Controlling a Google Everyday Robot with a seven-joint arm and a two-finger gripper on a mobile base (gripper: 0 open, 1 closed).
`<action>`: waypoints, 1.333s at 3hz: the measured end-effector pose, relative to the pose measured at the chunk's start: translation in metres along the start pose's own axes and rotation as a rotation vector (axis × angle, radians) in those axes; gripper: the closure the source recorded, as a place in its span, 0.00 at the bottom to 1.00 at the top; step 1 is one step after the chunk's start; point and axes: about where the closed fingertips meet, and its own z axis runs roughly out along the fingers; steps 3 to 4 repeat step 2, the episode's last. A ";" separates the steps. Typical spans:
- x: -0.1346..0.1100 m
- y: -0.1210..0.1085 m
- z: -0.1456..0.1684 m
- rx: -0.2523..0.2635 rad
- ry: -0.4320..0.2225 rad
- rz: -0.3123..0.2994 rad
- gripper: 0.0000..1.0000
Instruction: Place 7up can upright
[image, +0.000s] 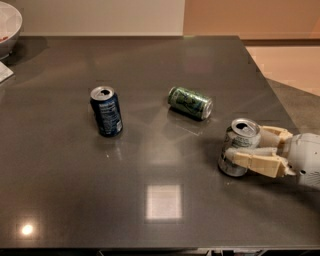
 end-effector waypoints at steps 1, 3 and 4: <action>-0.001 0.001 0.002 -0.003 0.001 -0.003 0.00; -0.001 0.001 0.002 -0.003 0.001 -0.003 0.00; -0.001 0.001 0.002 -0.003 0.001 -0.003 0.00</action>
Offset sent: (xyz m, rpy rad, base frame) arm 0.0001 0.0019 0.0007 -0.0017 -0.0018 0.0036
